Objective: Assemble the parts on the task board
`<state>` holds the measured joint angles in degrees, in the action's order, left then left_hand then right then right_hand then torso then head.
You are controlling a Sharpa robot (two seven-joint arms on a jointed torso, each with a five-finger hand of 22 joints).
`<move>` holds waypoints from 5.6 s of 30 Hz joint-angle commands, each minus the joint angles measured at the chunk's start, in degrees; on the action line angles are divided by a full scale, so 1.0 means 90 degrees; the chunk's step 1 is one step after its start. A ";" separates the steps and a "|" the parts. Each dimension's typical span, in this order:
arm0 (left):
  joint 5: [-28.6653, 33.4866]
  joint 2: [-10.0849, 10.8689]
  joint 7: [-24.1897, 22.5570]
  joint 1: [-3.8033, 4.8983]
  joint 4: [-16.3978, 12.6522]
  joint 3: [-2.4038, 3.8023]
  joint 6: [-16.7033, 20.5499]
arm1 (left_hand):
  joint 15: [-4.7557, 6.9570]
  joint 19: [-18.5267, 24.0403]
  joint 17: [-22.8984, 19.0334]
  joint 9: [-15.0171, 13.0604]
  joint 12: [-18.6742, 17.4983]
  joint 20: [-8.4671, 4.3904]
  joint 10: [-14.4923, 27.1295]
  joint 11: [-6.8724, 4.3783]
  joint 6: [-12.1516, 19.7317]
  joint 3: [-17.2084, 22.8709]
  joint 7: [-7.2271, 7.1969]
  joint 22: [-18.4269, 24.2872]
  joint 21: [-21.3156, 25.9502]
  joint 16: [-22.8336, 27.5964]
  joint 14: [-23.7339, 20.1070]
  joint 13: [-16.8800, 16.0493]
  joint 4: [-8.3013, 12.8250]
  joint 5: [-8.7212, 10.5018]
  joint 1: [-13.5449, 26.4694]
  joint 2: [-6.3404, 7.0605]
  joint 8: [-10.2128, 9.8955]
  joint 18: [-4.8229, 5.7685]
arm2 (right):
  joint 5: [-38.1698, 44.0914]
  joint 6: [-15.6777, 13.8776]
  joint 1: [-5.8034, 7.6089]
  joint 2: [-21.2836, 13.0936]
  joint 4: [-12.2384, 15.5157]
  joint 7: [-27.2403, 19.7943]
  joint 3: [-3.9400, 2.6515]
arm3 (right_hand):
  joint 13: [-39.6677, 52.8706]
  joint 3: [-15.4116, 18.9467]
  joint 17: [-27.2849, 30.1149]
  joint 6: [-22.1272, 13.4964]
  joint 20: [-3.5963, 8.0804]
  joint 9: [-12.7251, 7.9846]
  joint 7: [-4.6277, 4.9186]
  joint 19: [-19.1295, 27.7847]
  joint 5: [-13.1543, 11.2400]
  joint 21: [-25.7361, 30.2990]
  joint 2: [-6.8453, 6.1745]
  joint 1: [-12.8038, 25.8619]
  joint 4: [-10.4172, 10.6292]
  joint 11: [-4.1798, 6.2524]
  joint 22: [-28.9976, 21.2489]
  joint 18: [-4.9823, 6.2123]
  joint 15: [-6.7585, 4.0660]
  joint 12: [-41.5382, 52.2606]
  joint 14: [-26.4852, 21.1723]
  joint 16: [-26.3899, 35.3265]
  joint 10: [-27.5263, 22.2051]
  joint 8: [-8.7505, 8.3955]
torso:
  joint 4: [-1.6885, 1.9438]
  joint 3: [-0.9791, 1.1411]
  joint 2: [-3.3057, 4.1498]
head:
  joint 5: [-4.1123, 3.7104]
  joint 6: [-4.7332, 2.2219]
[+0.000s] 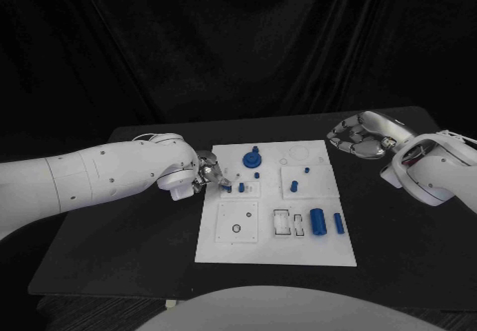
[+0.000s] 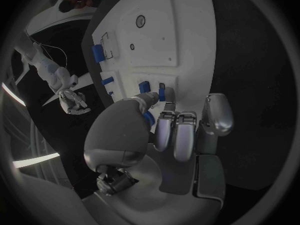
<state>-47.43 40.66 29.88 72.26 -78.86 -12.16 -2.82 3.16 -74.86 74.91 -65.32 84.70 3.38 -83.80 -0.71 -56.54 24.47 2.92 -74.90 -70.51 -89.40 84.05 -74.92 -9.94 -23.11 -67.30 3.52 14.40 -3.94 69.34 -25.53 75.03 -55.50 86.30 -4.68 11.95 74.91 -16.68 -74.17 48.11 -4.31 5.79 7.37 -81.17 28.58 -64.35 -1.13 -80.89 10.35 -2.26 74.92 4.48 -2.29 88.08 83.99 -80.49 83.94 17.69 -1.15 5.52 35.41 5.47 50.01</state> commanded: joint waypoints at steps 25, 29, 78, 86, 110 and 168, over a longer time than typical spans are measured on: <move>-0.0030 0.0025 -0.0006 -0.0047 -0.0078 -0.0003 -0.0170 | -0.0009 0.0027 0.1429 -0.0045 -0.0018 0.0004 -0.0178 -0.0012 0.0011 0.0036 -0.0022 -0.0964 0.0018 0.0029 0.0483 -0.1256 0.0093 -0.0044 -0.0014 -0.0061 -0.0004 -0.0097 | 0.0009 0.0047 -0.0021 0.0029 -0.0017 0.0119 -0.0005 | 0.1070 -0.0016 0.0025 0.0029 0.0013 0.0002 -0.0008 0.0055 0.0033 0.0033 0.0014 0.0008 -0.0022 -0.0010 0.0833 0.0100 0.0043 -0.0030 0.0280 0.0038 0.0308 0.0012 | -0.0001 -0.0001 -0.0001 | 0.0013 -0.0001; -0.0030 -0.0006 -0.0015 -0.0050 -0.0043 -0.0003 -0.0169 | -0.0018 0.0034 0.1422 -0.0081 -0.0021 0.0010 -0.0173 -0.0001 0.0027 0.0010 -0.0013 -0.0961 0.0030 0.0032 0.0477 -0.1253 0.0108 0.0134 0.0072 -0.0096 0.0010 -0.0098 | 0.0009 0.0045 -0.0021 0.0028 -0.0015 0.0120 -0.0005 | 0.1070 -0.0016 0.0025 0.0029 0.0013 0.0002 -0.0008 0.0055 0.0033 0.0033 0.0014 0.0008 -0.0022 -0.0010 0.0833 0.0100 0.0043 -0.0030 0.0280 0.0038 0.0308 0.0012 | -0.0004 0.0003 -0.0004 | 0.0011 -0.0001; -0.0469 0.0290 -0.1960 -0.0008 -0.0047 0.0001 0.2129 | -0.0081 -0.0114 0.1498 -0.0527 0.0117 0.0071 -0.0270 0.0084 0.0265 -0.2580 0.0087 -0.1008 -0.0108 -0.0003 0.0537 -0.1324 -0.0750 0.2185 0.1552 -0.0362 0.0324 -0.0066 | 0.0009 -0.0029 -0.0037 -0.0086 0.0026 0.0093 -0.0006 | 0.1057 -0.0025 0.0036 0.0022 0.0015 0.0001 -0.0007 0.0060 0.0032 0.0063 0.0014 0.0017 -0.0031 -0.0011 0.0825 0.0104 0.0042 -0.0037 0.0278 0.0049 0.0301 0.0009 | -0.0004 -0.0001 0.0000 | -0.0020 -0.0001; -0.1004 0.0227 -0.4275 0.0146 0.0382 0.0002 0.2951 | -0.0902 0.2170 -0.2159 0.0069 -0.4243 0.0513 0.5956 0.0973 0.3371 -0.2864 0.0561 -0.0485 0.1712 0.1942 -0.3638 0.0943 -0.0713 0.1341 -0.0527 -0.0428 -0.0264 -0.0187 | 0.0009 -0.0072 -0.0032 -0.0119 0.0039 0.0095 -0.0007 | 0.1054 -0.0026 0.0039 0.0027 0.0015 0.0002 -0.0008 0.0062 0.0032 0.0069 0.0014 0.0017 -0.0032 -0.0011 0.0823 0.0105 0.0042 -0.0038 0.0277 0.0052 0.0299 0.0011 | -0.0002 -0.0002 -0.0004 | -0.0020 -0.0001; -0.4667 -0.0972 -0.5530 -0.0271 0.1684 0.0002 0.2514 | -0.0075 -0.0153 -0.2380 0.5173 -0.6741 0.0212 0.5197 0.0145 0.1282 -0.1801 -0.0407 -0.0959 0.0410 0.1922 -0.1400 0.6376 0.0259 0.1902 -0.2229 -0.0024 -0.0960 -0.0101 | 0.0009 -0.0003 -0.0039 -0.0034 -0.0002 0.0058 -0.0006 | 0.1058 -0.0030 0.0023 0.0049 0.0015 0.0007 -0.0011 0.0060 0.0034 0.0073 0.0016 0.0020 -0.0037 -0.0009 0.0822 0.0104 0.0041 -0.0037 0.0282 0.0043 0.0302 0.0023 | -0.0002 -0.0001 0.0000 | -0.0042 -0.0001; -0.4871 -0.1537 -0.5256 -0.0591 0.2203 0.0004 0.2232 | -0.0070 -0.0293 -0.2459 0.5670 -0.6917 0.0160 0.3885 0.0164 0.0453 -0.1065 -0.0079 -0.1006 0.0149 0.1810 -0.1328 0.6625 0.0236 0.1349 -0.2385 0.0071 -0.0944 -0.0071 | 0.0009 0.0059 -0.0054 -0.0053 0.0015 0.0046 -0.0006 | 0.1051 -0.0037 0.0041 0.0049 0.0017 0.0007 -0.0011 0.0059 0.0037 0.0086 0.0017 0.0021 -0.0047 -0.0008 0.0819 0.0106 0.0040 -0.0041 0.0280 0.0055 0.0298 0.0023 | -0.0002 -0.0002 -0.0002 | -0.0026 -0.0001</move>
<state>-90.98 27.00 -17.52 67.07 -59.11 -12.18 17.30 2.58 -77.85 53.08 -14.30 22.78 4.91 -48.53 0.81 -52.00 14.62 2.04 -74.92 -69.52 -73.41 72.57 -15.38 -7.82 -10.93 -88.62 3.95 5.61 -5.26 69.34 -25.24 74.71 -55.92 86.34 -4.72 11.95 74.94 -16.84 -73.85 48.11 -4.10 5.79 7.37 -80.97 28.58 -63.83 -1.13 -80.89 10.19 -2.26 74.92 4.47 -2.29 88.08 83.99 -80.32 83.94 17.69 -1.18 5.49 35.40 5.17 50.01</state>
